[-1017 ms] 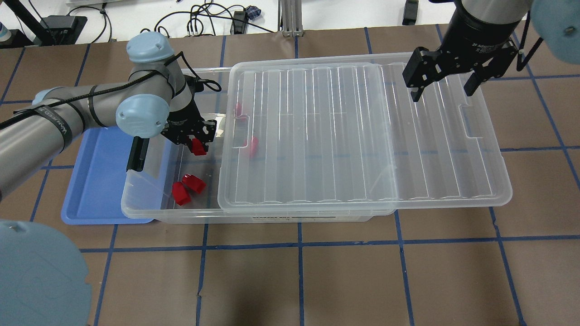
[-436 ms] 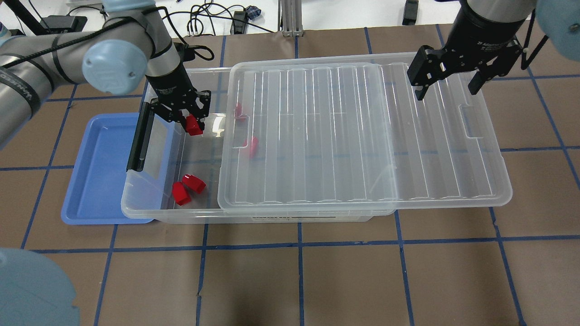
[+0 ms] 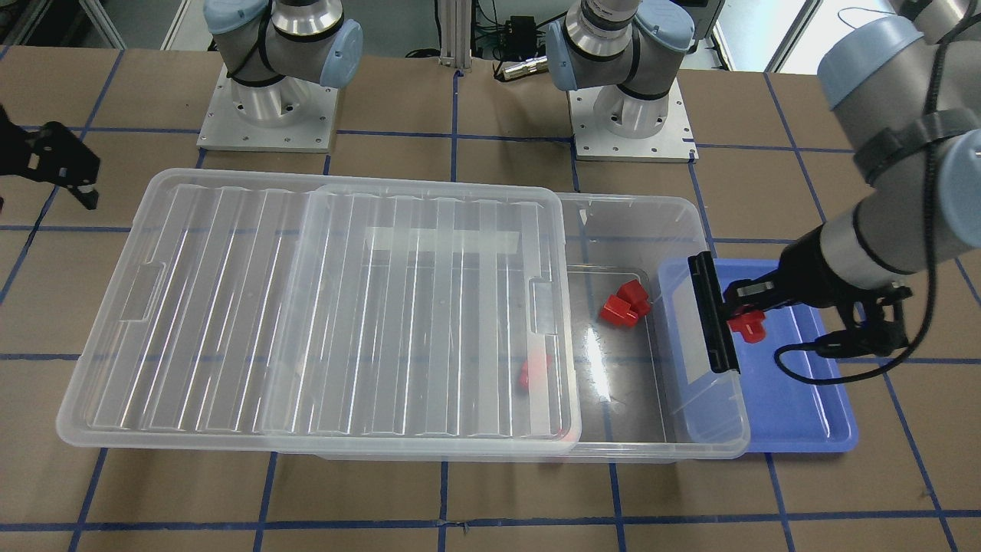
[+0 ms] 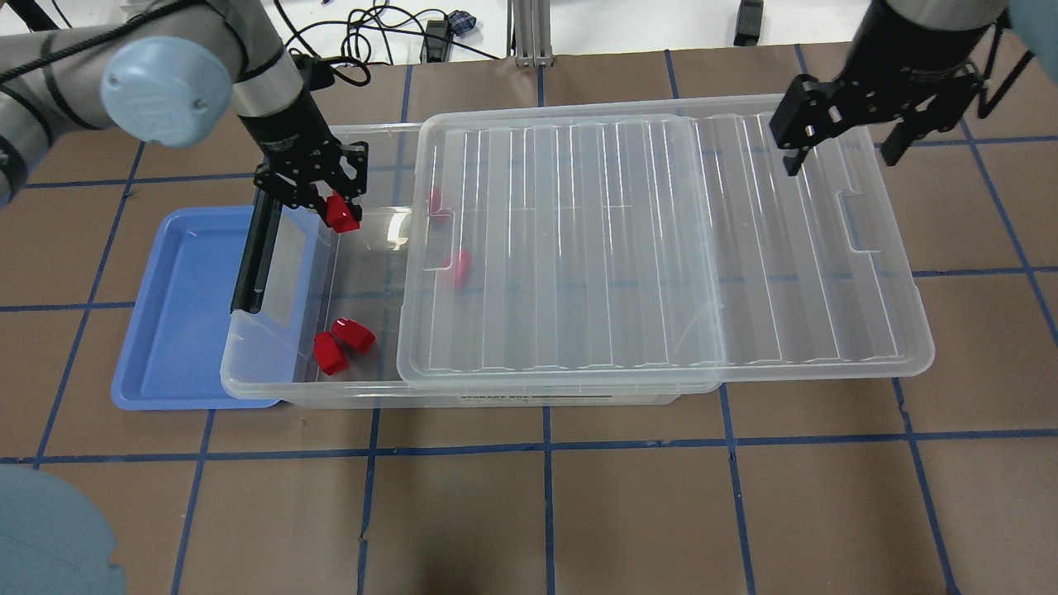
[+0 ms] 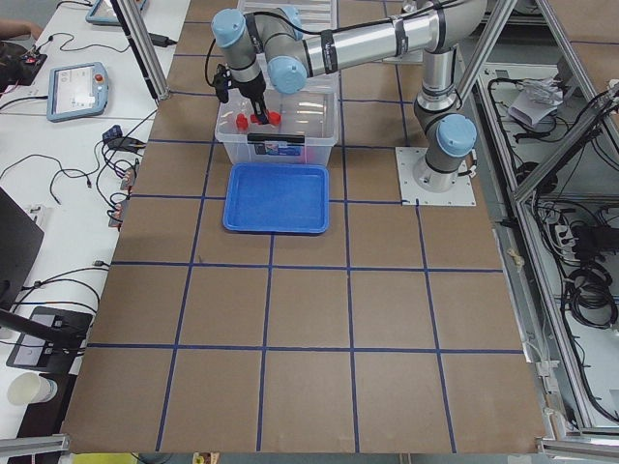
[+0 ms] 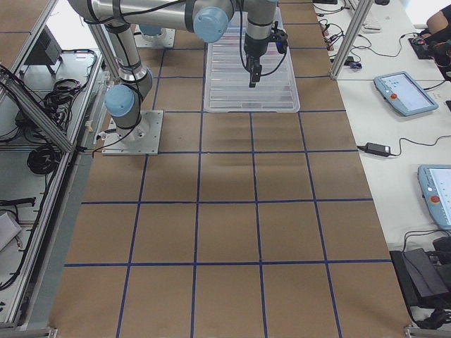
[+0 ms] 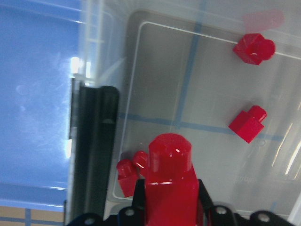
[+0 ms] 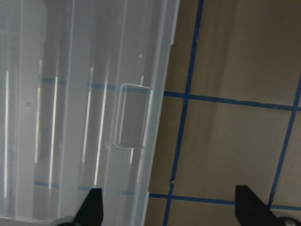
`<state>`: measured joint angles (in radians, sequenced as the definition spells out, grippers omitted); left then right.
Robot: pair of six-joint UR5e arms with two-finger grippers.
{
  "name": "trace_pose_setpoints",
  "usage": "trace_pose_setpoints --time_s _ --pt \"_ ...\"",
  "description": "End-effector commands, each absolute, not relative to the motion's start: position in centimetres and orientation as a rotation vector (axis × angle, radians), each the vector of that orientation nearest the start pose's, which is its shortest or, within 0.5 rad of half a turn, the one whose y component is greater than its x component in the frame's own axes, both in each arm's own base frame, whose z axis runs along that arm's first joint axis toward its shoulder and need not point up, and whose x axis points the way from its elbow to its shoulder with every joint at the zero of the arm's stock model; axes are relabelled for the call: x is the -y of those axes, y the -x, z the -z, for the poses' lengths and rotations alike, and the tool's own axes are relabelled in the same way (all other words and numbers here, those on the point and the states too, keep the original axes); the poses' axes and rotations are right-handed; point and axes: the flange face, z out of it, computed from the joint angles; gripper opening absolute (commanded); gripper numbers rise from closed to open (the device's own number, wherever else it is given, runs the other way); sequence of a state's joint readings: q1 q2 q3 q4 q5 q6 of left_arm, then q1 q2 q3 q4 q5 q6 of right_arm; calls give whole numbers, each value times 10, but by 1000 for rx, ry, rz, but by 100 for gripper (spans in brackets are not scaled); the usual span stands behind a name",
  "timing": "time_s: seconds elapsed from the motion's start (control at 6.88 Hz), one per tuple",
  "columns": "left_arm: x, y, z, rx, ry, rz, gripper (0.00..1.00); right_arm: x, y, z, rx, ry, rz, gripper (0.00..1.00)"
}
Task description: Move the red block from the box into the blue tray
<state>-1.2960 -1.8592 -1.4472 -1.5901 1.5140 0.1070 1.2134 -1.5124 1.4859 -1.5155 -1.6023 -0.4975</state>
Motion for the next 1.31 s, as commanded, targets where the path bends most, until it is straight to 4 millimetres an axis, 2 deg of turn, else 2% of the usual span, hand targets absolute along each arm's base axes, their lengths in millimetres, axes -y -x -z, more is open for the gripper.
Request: trace_pose_setpoints --time_s 0.0,0.15,0.29,0.44,0.58,0.73,0.87,1.02,1.16 --pt "598 -119 -366 -3252 29 -280 15 526 115 -455 -3162 268 -56 100" --pt "609 -133 -336 -3228 -50 -180 15 521 118 -418 -3155 241 -62 100" --pt "604 -132 -291 -3223 -81 -176 15 521 117 -382 -3191 244 14 100" --pt "597 -129 -264 -3208 -108 -125 15 514 113 -365 -3178 241 -9 100" --pt "583 -122 -236 -3217 -123 -152 15 514 110 -354 -3157 233 -22 100" --pt "579 -121 -221 -3192 -128 -75 16 514 108 -352 -3157 123 -38 100" --pt "577 -121 -214 -3191 -128 -78 21 515 104 -350 -3141 8 -29 100" --pt "582 -123 -217 -3183 -129 -68 57 516 101 -351 -3131 -12 -19 100" --pt "580 -121 -234 -3137 -135 -74 88 516 96 -348 -3125 -19 -27 100"
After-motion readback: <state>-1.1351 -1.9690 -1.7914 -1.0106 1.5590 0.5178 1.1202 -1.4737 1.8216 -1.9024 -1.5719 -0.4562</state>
